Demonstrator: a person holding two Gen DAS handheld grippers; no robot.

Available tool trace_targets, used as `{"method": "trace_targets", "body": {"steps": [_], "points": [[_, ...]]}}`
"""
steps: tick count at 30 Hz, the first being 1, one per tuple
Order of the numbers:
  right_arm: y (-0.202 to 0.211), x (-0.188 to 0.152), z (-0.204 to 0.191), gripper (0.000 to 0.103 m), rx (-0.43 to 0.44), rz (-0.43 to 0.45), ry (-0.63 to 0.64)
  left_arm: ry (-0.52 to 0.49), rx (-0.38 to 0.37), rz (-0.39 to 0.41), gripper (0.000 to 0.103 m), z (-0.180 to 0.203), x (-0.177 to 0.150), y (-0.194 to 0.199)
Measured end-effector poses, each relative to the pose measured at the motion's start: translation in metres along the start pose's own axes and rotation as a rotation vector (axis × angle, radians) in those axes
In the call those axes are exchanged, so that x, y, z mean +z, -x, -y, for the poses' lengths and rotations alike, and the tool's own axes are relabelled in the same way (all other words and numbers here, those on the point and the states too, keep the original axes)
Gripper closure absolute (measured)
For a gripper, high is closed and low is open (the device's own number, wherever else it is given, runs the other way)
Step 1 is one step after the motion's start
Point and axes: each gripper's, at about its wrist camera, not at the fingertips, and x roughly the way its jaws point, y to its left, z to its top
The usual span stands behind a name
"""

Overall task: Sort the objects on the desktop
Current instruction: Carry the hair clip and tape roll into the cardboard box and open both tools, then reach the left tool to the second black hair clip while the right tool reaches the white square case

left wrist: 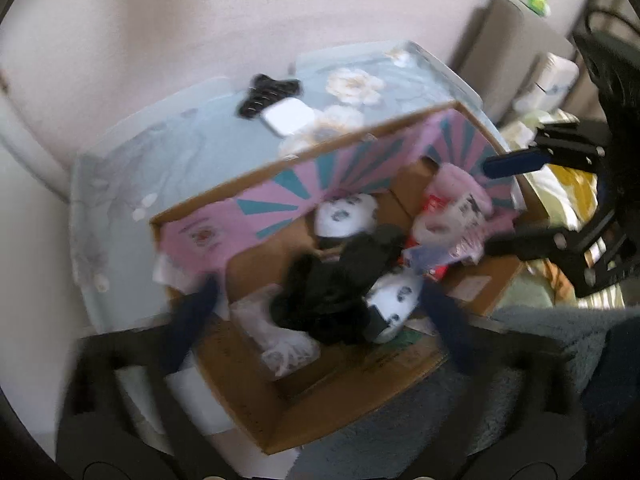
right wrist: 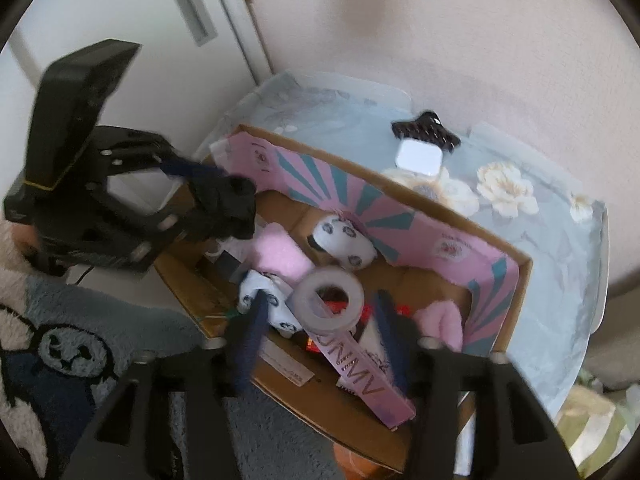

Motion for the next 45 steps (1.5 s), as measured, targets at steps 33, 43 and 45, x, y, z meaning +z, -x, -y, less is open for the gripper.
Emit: {"method": "trace_targets", "body": {"steps": [33,43,45], "points": [[0.022,0.045,0.037,0.024,0.046,0.105,-0.099,-0.073,0.055,0.07,0.0,-0.053,0.125,0.001],[-0.057,0.118,0.087,0.024,-0.056,-0.112,-0.26,-0.128,-0.005,-0.051,0.0,-0.081,0.203,-0.116],[-0.079,0.128,0.095,0.024,-0.082,-0.153,-0.271,-0.124,-0.017,-0.064,0.0,-0.087,0.208,-0.142]]}}
